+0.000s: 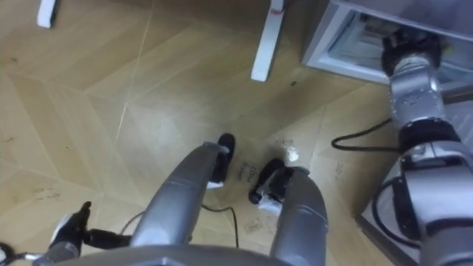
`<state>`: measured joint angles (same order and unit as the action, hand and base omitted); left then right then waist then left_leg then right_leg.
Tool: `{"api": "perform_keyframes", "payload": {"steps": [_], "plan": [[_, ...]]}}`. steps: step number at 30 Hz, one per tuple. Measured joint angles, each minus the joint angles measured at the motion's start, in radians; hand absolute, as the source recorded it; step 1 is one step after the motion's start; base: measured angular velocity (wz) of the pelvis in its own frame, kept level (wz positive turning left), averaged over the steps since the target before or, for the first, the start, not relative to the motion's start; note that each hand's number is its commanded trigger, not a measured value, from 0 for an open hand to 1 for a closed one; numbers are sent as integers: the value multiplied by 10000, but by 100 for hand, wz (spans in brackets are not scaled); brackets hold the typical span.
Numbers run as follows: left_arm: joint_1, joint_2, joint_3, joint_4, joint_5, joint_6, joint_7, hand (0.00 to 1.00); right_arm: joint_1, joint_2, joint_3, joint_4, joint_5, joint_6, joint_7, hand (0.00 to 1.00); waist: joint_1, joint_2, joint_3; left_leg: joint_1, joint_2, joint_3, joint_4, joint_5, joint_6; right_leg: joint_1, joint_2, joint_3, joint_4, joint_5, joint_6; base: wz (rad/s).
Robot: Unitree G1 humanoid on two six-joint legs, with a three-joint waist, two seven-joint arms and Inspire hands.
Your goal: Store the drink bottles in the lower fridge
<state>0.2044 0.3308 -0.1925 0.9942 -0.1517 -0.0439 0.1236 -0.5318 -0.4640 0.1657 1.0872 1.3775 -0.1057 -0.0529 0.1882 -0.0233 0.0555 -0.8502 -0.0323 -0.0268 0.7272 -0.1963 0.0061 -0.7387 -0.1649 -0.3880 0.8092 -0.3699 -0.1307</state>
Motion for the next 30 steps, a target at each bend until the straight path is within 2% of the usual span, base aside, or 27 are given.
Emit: {"api": "perform_keyframes", "payload": {"steps": [5,8,11,13,16,22,25,30], "plan": [[-147,-16,-277,110,-134,25,-8,0,1202,-91,610,693,-1813,207,1314,0,-143,-9,-16,655,82,12,-408,-59,-13,682,198,17,-619,117,98,-5],[-320,-16,-258,260,-155,-33,-13,0,1948,-62,918,1013,-3450,331,1842,0,-127,87,-50,995,316,146,-659,-99,-7,1111,476,37,-1220,333,114,-22],[-788,-48,-257,601,-139,5,-41,0,2708,-43,1082,1235,-4840,539,2130,0,-173,144,-86,1360,372,228,-879,-119,-1,1469,565,75,-1556,405,154,-9],[-949,-79,-270,679,-245,3,-37,0,3044,213,1139,1520,-5190,665,2261,0,-247,207,-125,1749,407,274,-960,-141,-10,1894,624,84,-1794,418,179,-2],[-956,-136,-270,692,-434,23,-37,0,3182,459,1137,1626,-5229,862,2321,0,-404,281,-182,2096,430,429,-1112,-147,-3,2159,638,188,-1917,426,201,-6],[-946,-230,-267,895,-400,162,-12,0,3300,969,959,1599,-5608,967,2077,0,-497,390,-255,2459,421,542,-1279,-146,-3,2338,657,398,-1921,438,221,-9],[-934,-350,-252,999,-301,209,-6,0,3272,993,625,1573,-5660,979,2076,0,-519,438,-287,2518,364,501,-1288,-144,1,2406,664,384,-1930,459,235,1],[-833,-372,-61,1081,-21,224,22,0,3187,992,268,1610,-5868,969,2074,0,-573,431,-313,2748,416,510,-1371,-144,2,2726,761,373,-2118,546,260,0]]}}
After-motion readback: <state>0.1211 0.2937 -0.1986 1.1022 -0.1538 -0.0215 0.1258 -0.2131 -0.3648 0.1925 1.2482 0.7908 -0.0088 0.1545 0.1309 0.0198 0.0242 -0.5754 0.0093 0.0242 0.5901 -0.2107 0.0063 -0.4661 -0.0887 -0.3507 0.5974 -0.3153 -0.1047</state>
